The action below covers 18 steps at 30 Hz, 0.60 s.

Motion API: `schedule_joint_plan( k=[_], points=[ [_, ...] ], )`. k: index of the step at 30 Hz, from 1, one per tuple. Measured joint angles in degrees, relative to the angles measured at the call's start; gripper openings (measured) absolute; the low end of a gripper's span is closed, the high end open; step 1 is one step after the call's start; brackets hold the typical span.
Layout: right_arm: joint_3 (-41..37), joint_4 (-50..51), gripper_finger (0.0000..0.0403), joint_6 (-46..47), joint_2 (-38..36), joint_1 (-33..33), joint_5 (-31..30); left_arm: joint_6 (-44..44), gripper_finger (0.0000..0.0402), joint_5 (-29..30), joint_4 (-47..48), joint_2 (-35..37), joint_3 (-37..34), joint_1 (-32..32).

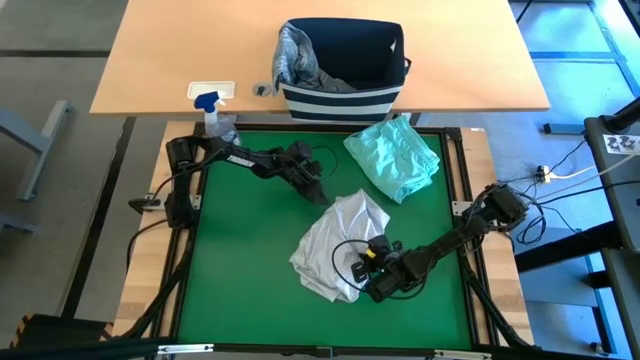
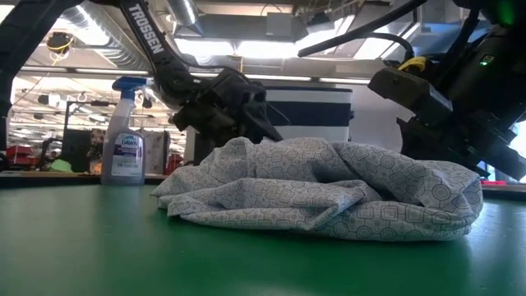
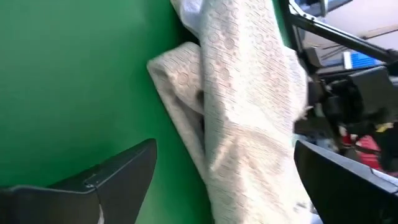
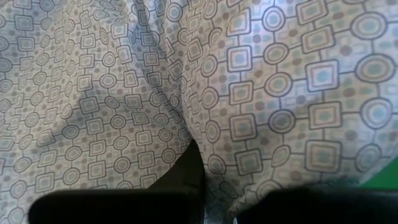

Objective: Fold laundry
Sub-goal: Stack the white polo shirt on top of the blue short

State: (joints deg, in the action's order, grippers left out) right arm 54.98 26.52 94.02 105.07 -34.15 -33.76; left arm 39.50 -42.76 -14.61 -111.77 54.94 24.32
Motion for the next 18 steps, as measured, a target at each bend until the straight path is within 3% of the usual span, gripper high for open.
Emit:
schedule_joint_plan(
  k=[8,12,18],
  points=[
    [0.0,0.07,0.0044,-0.97,0.03,-0.02,-0.08,0.6,0.0373,-3.22,-0.04,0.19,0.0,-1.94],
    [0.0,0.07,0.0044,-1.05,0.03,-0.02,-0.09,0.86,0.0373,0.2,0.28,0.31,0.0,-4.97],
    [0.0,0.17,0.0044,-1.07,0.03,-0.49,-0.19,0.68,0.0373,9.87,4.06,0.35,0.06,-11.06]
  ],
)
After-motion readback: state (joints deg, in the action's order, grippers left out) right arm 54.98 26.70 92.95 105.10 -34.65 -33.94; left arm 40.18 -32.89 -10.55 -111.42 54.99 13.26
